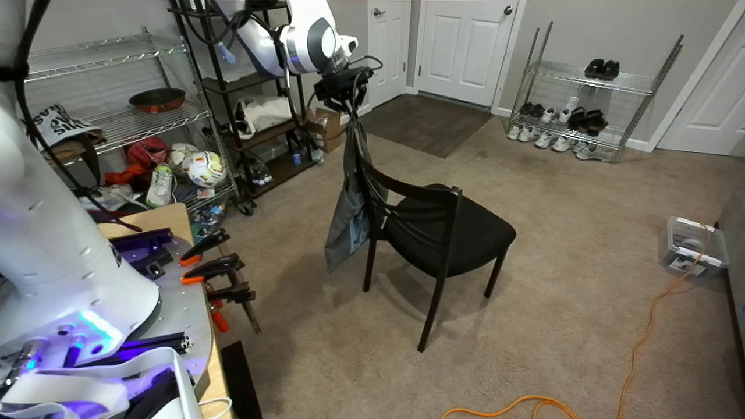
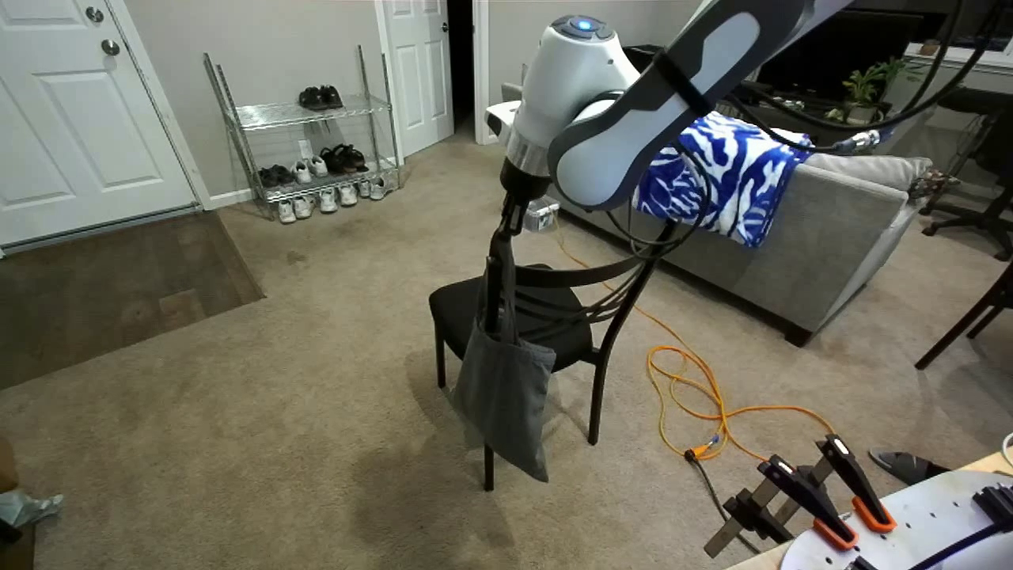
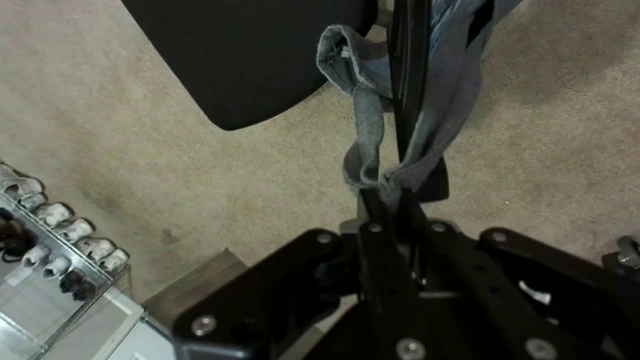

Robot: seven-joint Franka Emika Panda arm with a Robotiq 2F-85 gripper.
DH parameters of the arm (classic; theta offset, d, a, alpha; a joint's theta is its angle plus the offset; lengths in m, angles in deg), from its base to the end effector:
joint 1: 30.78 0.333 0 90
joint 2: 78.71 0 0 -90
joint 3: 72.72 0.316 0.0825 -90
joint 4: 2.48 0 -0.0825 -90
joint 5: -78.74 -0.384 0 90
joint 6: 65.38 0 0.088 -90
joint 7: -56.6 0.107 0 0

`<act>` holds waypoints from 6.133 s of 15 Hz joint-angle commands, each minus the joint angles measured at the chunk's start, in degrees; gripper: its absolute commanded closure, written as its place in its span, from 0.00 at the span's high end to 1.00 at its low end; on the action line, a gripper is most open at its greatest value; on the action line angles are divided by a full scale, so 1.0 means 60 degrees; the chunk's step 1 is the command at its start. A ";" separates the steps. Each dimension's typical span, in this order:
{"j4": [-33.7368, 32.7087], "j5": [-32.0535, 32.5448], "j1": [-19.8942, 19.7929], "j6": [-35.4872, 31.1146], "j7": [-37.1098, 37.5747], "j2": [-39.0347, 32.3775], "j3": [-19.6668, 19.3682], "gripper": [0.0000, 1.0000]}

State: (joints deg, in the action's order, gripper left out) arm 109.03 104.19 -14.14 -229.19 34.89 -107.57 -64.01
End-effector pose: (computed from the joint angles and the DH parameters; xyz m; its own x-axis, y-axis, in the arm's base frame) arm 0.5833 0.2944 0.2653 0.3159 0.9101 0.2681 0.8567 -0.3951 0.3316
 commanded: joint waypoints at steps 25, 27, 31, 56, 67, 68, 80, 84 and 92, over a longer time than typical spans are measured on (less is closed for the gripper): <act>0.0380 -0.3200 -0.1883 0.3657 -0.5318 0.1243 0.4053 0.04; 0.0341 -0.3548 -0.1763 0.4524 -0.5648 0.1590 0.3906 0.04; 0.0269 -0.4238 -0.1543 0.6028 -0.6278 0.2174 0.3647 0.04; 0.0762 -0.5152 -0.0878 0.6259 -0.6684 0.2592 0.2431 0.04; 0.4012 -0.5865 -0.1595 0.5315 -0.7607 0.4312 0.1298 0.03; 0.4322 -0.5930 -0.1665 0.5283 -0.7740 0.4523 0.1137 0.04; 0.6039 -0.5682 -0.2679 0.5408 -0.9479 0.5860 -0.1682 0.03; 0.5863 -0.5636 -0.2641 0.5495 -0.9196 0.5583 -0.1822 0.10; 0.5865 -0.5423 -0.2626 0.5532 -0.9086 0.5518 -0.1783 0.03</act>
State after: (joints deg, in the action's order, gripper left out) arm 144.27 70.38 -29.85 -196.31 -20.32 -74.29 -75.01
